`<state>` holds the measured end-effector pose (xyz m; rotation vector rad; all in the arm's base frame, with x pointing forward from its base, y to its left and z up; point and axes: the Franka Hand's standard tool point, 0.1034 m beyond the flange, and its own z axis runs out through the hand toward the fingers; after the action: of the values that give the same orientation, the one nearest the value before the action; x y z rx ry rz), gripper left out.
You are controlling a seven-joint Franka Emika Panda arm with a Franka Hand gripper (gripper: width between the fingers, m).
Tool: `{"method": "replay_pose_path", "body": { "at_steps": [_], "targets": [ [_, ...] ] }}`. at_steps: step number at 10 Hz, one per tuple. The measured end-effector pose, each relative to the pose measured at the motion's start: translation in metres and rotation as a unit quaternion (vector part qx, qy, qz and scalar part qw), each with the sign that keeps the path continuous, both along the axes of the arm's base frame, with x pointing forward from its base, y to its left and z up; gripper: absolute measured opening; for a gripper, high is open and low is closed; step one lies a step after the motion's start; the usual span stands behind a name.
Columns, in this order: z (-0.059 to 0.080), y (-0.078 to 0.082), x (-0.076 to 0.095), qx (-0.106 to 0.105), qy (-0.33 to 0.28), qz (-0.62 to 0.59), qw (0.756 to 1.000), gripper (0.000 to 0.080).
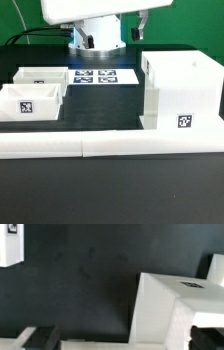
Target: Assemble drawer
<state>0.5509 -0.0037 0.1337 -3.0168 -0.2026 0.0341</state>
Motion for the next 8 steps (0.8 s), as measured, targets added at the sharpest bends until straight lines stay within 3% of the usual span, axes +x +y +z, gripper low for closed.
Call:
{"method": "replay_pose_path", "body": {
  "at_steps": [2, 4, 6, 8],
  "targets": [
    [-0.003, -0.022, -0.021, -0.024, 0.005, -0.052, 0.998, 0.0649],
    [-0.024, -0.031, -0.040, -0.032, 0.002, -0.063, 0.997, 0.0649],
    [-0.046, -0.048, -0.048, -0.039, -0.009, -0.049, 0.998, 0.0649],
    [-0.044, -0.044, -0.046, -0.038, -0.010, -0.047, 0.998, 0.0649]
  ]
}}
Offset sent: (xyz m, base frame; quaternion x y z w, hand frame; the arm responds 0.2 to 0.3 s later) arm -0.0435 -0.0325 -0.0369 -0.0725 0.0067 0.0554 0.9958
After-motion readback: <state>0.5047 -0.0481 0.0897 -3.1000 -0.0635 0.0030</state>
